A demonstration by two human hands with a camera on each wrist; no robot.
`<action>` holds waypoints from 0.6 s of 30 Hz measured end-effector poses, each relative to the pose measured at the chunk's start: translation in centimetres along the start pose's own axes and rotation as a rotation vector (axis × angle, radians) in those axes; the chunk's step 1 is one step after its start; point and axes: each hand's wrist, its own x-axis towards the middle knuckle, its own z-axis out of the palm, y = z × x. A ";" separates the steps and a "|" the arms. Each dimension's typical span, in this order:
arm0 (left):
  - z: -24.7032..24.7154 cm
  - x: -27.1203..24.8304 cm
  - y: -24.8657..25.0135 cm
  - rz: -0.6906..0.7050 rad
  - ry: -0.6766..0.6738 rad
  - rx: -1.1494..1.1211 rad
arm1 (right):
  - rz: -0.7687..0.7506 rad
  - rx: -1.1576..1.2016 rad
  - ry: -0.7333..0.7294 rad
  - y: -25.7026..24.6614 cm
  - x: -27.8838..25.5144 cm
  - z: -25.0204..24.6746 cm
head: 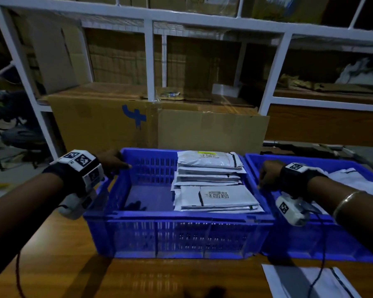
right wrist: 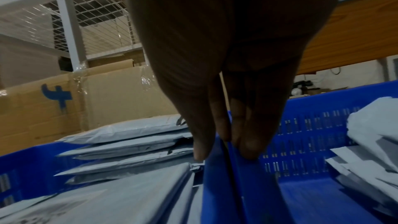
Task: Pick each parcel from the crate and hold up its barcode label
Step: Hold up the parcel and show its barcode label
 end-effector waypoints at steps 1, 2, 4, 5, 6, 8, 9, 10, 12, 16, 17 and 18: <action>-0.2 0.3 -0.9 -0.005 0.018 0.022 | 0.022 0.005 0.003 -0.1 -0.1 0.1; -0.3 0.5 -1.6 -0.011 0.030 0.045 | 0.039 0.012 0.009 -0.1 -0.1 0.2; -0.7 0.7 -2.8 -0.028 0.020 0.129 | 0.070 0.015 0.024 -0.3 -0.2 0.5; -0.8 0.8 -3.3 -0.038 0.002 0.180 | 0.080 0.005 0.035 -0.4 -0.2 0.7; -0.9 0.9 -3.7 -0.048 -0.012 0.217 | 0.084 -0.013 0.045 -0.4 -0.1 0.8; -0.8 1.2 -4.5 -0.068 -0.035 0.241 | 0.090 -0.027 0.055 -0.6 0.0 0.9; -0.8 1.4 -4.8 -0.074 -0.044 0.241 | 0.097 -0.030 0.054 -0.7 0.0 0.9; -0.7 1.5 -5.1 -0.078 -0.056 0.235 | 0.104 -0.039 0.055 -0.9 0.1 0.9; -0.5 1.9 -5.4 -0.087 -0.069 0.221 | 0.108 -0.046 0.065 -1.2 0.1 0.7; 0.1 2.6 -5.4 -0.098 -0.053 0.216 | 0.110 0.003 0.065 -1.9 -0.1 0.3; 0.1 2.7 -5.4 -0.100 -0.048 0.233 | 0.113 0.012 0.061 -1.9 -0.1 0.2; 0.2 2.8 -5.3 -0.102 -0.042 0.259 | 0.112 0.012 0.055 -1.9 0.0 0.2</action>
